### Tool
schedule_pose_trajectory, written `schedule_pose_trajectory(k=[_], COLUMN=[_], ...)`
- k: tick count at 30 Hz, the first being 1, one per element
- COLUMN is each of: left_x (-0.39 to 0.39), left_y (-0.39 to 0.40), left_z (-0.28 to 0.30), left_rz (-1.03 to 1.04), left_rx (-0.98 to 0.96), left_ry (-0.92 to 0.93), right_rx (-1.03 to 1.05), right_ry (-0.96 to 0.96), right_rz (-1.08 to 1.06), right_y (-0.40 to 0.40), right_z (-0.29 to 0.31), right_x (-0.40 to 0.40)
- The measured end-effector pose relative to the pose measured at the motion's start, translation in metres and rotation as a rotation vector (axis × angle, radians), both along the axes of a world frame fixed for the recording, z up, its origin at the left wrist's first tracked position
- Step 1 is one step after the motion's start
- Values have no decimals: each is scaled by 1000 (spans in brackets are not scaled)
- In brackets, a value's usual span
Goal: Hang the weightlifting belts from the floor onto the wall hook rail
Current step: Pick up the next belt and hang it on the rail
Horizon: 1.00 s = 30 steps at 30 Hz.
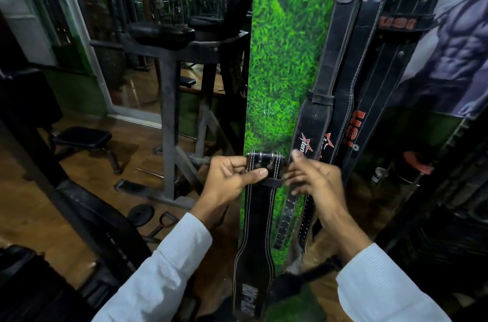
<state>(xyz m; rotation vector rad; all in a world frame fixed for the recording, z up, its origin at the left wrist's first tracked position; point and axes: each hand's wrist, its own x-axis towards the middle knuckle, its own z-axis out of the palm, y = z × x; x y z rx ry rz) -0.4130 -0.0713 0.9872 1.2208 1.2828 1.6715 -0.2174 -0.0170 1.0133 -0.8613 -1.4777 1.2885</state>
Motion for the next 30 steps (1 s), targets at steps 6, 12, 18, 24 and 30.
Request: schedule_pose_trajectory(k=[6,12,18,24,30], left_x=[11,13,8,18,17], left_y=[2,5,3,5,5], left_z=[-11,-10,4,3,-1], left_rz=[2,10,0,-60,-53], left_rx=[-1,15,47,52,37], left_ry=[31,-7,18,69,40], right_rx=[-162,326,519,198,66], right_ry=[-334,-114,-217,-245,-320], right_rz=[158,161,194,83,310], right_y=[22,10,0,20,30], right_z=[21,32,-5,41,46], right_x=[-3,-7,6,-8,-21])
